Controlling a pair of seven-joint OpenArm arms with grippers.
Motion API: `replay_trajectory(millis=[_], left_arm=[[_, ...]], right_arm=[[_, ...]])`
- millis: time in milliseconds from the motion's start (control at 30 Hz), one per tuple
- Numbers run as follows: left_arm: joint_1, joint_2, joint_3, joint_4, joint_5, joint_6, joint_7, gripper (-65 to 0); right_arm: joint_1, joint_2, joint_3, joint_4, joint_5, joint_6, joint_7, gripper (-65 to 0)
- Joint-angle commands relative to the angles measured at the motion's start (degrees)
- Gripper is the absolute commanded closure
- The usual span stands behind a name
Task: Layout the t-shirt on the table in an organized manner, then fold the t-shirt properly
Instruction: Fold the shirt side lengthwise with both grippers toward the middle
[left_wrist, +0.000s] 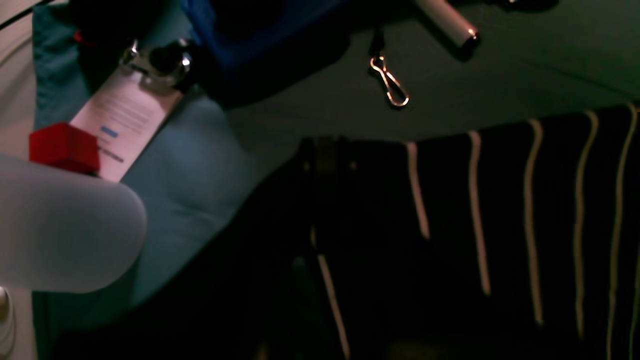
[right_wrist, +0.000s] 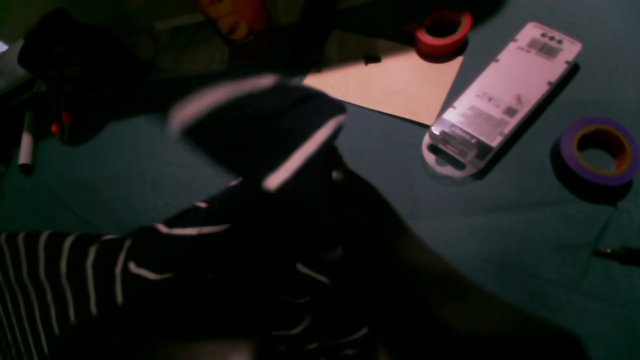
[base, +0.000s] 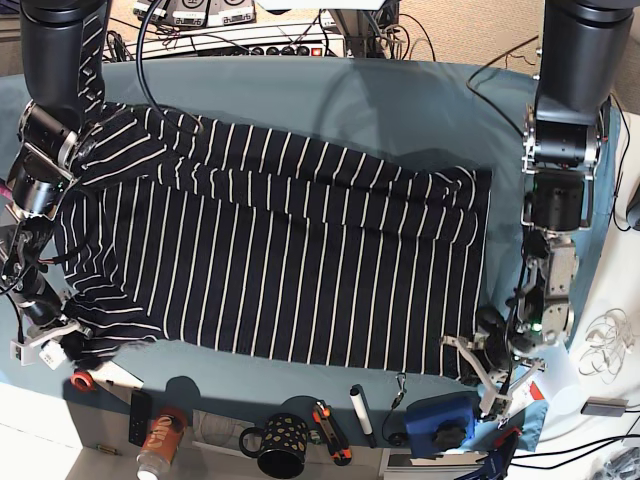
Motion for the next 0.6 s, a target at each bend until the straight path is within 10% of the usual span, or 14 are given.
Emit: replay_trajectory(millis=[0,567], left_arm=[[-2.2,-0.6,-0.2,1.0,-0.7,0.4,-1.2,0.0],[-2.2,-0.8,-0.2,1.0,-1.5,0.3,0.9,0.0]], right_arm=[[2.2,1.3,0.1,0.8,1.3,0.3,1.9,0.0],[6.6,6.3,0.2,0.9,9.2,5.4,5.8,0.0]])
